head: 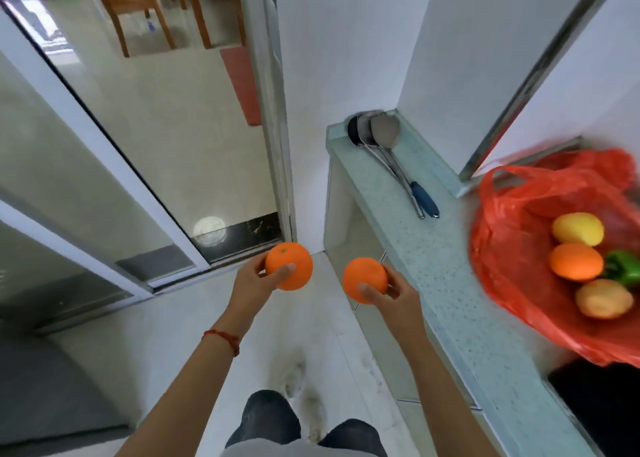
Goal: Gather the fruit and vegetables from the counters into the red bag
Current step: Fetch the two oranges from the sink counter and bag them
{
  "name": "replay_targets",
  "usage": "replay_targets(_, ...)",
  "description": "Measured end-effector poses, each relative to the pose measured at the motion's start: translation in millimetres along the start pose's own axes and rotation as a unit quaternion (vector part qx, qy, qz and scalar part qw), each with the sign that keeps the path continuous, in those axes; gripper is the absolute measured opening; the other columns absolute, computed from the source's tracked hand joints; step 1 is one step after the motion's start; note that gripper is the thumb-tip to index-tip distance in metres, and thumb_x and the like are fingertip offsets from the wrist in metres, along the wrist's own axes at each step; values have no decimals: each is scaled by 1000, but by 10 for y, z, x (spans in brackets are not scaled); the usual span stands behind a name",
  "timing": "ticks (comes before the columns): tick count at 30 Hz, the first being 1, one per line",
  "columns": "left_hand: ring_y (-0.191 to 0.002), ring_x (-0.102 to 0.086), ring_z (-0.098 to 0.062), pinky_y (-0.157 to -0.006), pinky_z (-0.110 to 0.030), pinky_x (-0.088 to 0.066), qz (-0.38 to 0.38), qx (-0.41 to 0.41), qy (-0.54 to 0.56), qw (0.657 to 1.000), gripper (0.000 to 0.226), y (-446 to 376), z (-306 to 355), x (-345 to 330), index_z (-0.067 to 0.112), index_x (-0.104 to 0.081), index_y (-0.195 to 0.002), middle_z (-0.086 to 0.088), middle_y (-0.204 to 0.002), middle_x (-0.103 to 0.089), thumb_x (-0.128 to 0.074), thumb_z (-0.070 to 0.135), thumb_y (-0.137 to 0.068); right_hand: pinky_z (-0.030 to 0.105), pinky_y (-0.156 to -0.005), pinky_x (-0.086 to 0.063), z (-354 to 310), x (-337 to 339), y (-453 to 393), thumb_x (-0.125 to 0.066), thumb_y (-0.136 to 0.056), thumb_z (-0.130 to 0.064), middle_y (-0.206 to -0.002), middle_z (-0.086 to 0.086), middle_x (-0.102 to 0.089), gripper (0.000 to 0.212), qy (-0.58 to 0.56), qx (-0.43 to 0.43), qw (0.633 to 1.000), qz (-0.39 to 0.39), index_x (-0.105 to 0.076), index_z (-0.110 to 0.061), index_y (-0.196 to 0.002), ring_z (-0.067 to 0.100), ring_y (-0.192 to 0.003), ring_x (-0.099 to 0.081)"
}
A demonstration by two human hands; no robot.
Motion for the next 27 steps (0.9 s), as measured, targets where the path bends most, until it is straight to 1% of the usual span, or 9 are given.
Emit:
replay_targets(3, -102, -54, -26, -79, -36, -49, -46, -7, -13, 999, 52, -227, 167, -351, 15, -52, -125, -5, -114, -55, -71, 25, -78, 27, -80, -46, 37, 286, -60, -77, -72, -16, -113, 1, -59, 57, -13, -11, 998, 58, -55, -13, -125, 20, -100, -59)
replay_targets(5, -101, -55, -26, -80, -38, -50, -89, -11, -23, 996, 54, -360, 278, -625, 14, -53, -123, -6, -112, -56, -73, 29, -75, 27, -81, -46, 99, 485, -79, -78, -72, -17, -115, 1, -59, 58, -19, -25, 994, 101, -55, -13, -125, 19, -100, -59)
replay_targets(8, -95, -58, -22, -81, -39, -52, -162, -17, -42, 986, 76, -504, 452, -1041, 18, -57, -115, -6, -108, -60, -72, 52, -49, 25, -80, -43, 189, 772, -48, -78, -72, -16, -114, 2, -60, 59, -38, -53, 983, 171, -55, -13, -126, 18, -99, -58)
replay_targets(11, -86, -59, -18, -76, -34, -50, -218, -37, -66, 973, 84, -623, 613, -1450, 12, -58, -116, -7, -104, -62, -69, 52, -43, 25, -80, -41, 247, 1003, 41, -77, -73, -15, -112, 1, -58, 58, -62, -74, 968, 231, -54, -14, -126, 17, -99, -56)
replay_targets(16, -93, -59, -22, -88, -43, -50, -323, -55, -110, 938, 94, -614, 764, -2101, 11, -56, -120, -7, -104, -60, -63, 57, -38, 23, -79, -41, 372, 1290, 305, -77, -73, -18, -114, 0, -57, 60, -87, -103, 934, 331, -53, -14, -127, 17, -100, -55)
replay_targets(19, -94, -60, -22, -87, -41, -50, -380, -71, -137, 912, 94, -495, 813, -2463, 12, -57, -118, -8, -106, -61, -62, 60, -37, 23, -79, -41, 472, 1439, 508, -78, -73, -18, -114, 2, -58, 60, -97, -116, 910, 385, -53, -12, -127, 17, -100, -56)
replay_targets(23, -90, -61, -20, -75, -29, -49, -432, -93, -151, 884, 82, -301, 870, -2849, 16, -60, -106, -8, -101, -64, -62, 60, -37, 25, -80, -41, 585, 1624, 764, -78, -72, -19, -113, 2, -59, 60, -100, -137, 880, 443, -54, -11, -126, 19, -102, -57)
replay_targets(24, -91, -61, -20, -75, -29, -49, -444, -92, -152, 878, 80, -268, 866, -2937, 17, -60, -105, -8, -101, -64, -63, 60, -37, 26, -80, -42, 607, 1673, 810, -78, -72, -20, -113, 2, -59, 60, -101, -141, 875, 453, -54, -10, -127, 19, -103, -57)
replay_targets(27, -95, -62, -22, -85, -40, -52, -469, -82, -152, 866, 75, -196, 836, -3186, 22, -58, -103, -6, -103, -63, -67, 59, -39, 27, -81, -43, 664, 1827, 892, -78, -72, -21, -114, 2, -58, 63, -110, -146, 862, 474, -53, -10, -128, 19, -104, -56)
Point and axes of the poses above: each hand's wrist, its own y-axis away from the middle knuckle, its own x-axis out of the back of the hand, z = x × y, the point moved 10 cm from there along -y, towards the middle knuckle
